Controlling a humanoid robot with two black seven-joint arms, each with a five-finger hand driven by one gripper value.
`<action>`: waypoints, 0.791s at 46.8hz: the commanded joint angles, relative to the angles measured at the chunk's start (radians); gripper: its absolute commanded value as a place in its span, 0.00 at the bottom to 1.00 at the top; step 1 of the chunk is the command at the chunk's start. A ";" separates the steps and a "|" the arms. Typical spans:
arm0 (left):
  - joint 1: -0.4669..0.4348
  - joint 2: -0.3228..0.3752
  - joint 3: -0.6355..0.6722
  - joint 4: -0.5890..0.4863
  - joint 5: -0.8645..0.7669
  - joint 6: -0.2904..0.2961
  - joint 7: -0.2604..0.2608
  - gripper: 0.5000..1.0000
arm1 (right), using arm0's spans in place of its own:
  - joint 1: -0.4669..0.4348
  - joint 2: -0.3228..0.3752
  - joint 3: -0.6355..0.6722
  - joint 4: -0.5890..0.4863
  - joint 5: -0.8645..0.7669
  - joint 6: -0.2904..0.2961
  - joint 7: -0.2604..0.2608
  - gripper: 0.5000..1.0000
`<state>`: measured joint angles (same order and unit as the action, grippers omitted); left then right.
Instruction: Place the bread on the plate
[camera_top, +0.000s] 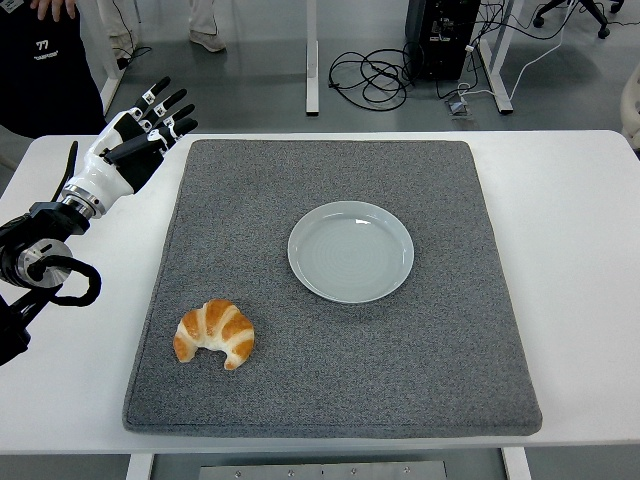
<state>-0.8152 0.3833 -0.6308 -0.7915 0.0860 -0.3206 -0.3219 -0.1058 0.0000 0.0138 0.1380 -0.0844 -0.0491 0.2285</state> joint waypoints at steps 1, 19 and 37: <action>-0.001 0.000 -0.001 0.000 0.000 0.000 0.000 0.94 | 0.000 0.000 0.000 0.000 0.000 0.000 0.000 1.00; -0.001 0.000 0.000 0.000 0.000 0.003 -0.002 0.94 | 0.000 0.000 0.000 0.000 0.000 0.000 0.000 1.00; -0.012 0.000 0.016 -0.003 0.015 0.018 0.000 0.92 | 0.000 0.000 0.000 0.000 0.000 0.000 0.000 1.00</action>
<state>-0.8243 0.3823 -0.6188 -0.7929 0.0917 -0.3094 -0.3234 -0.1059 0.0000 0.0138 0.1380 -0.0844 -0.0491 0.2285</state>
